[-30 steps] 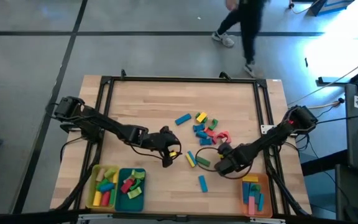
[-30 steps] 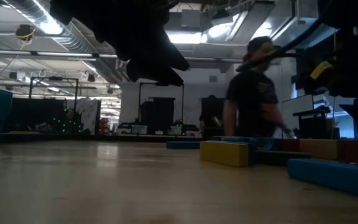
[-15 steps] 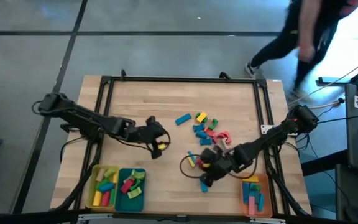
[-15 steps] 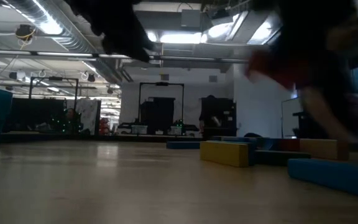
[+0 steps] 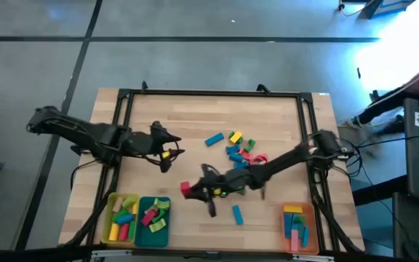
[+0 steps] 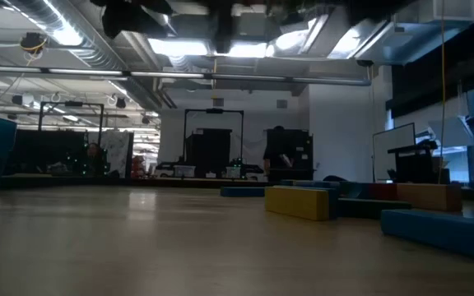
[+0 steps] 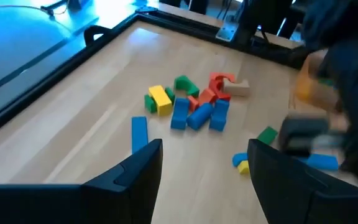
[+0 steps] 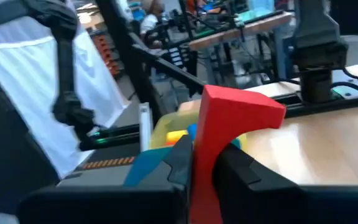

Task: Sort blocks by size
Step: Put the red arch block into the blue bin

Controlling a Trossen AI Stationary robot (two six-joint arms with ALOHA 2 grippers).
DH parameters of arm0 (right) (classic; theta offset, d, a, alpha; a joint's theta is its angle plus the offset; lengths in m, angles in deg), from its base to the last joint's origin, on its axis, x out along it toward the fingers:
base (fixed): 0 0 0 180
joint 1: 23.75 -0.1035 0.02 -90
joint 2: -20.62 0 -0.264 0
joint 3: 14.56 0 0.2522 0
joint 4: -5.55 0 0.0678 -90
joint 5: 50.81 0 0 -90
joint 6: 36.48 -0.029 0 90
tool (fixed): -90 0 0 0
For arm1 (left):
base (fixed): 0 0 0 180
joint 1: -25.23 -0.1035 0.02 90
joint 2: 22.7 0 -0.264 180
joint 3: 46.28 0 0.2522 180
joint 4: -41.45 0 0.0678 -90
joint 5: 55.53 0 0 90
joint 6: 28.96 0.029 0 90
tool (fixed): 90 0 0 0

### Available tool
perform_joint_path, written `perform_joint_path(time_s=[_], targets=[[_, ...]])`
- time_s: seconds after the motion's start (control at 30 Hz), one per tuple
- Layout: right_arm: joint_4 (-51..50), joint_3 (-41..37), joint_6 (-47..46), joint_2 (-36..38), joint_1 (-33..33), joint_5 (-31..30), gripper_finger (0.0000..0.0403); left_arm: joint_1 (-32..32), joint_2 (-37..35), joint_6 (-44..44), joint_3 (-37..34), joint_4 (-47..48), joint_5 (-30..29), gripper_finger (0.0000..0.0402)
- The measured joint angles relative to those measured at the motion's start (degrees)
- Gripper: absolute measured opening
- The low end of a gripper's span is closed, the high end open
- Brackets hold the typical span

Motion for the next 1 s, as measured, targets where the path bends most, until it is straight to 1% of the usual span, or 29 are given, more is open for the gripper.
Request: perform_joint_path(time_s=[0.1, 0.23, 0.3, 0.47, 0.63, 0.73, 0.8, 1.0], targets=[[-0.26, 6.92, -0.08, -6.8, 1.01, 0.68, 0.0045, -0.08, -1.36, 0.18, 0.0, 0.07, -0.2, 0.0214], [-4.36, 18.19, -0.11, -15.86, 1.35, 6.82, 0.0045, -0.09, -1.93, 0.3, 0.0, 0.09, -0.24, 0.0214], [-7.32, 23.37, -0.09, -19.73, 1.18, 8.77, 0.0046, -0.09, -1.93, 0.17, -0.01, 0.14, -0.24, 0.0214], [-13.93, 32.9, 0.05, -26.63, 1.18, 9.36, 0.0046, -0.09, -1.93, -0.02, -0.02, 0.43, -0.24, 0.0214], [-15.57, 37.2, 0.08, -30.36, 1.27, 9.09, 0.0046, -0.09, -1.93, -0.02, -0.02, 0.45, -0.24, 0.0214], [-15.91, 37.78, 0.28, -30.76, 1.29, 9.09, 0.0057, -0.09, -1.93, -0.04, -0.02, 0.47, -0.24, 0.0214], [-15.96, 37.78, 1.08, -30.76, 1.29, 9.06, 0.0078, -0.09, -1.93, -0.04, -0.02, 0.45, -0.24, 0.0214], [-15.98, 37.78, 1.18, -30.76, 1.29, 9.07, 0.0159, -0.09, -1.93, -0.04, -0.02, 0.48, -0.24, 0.0214]])
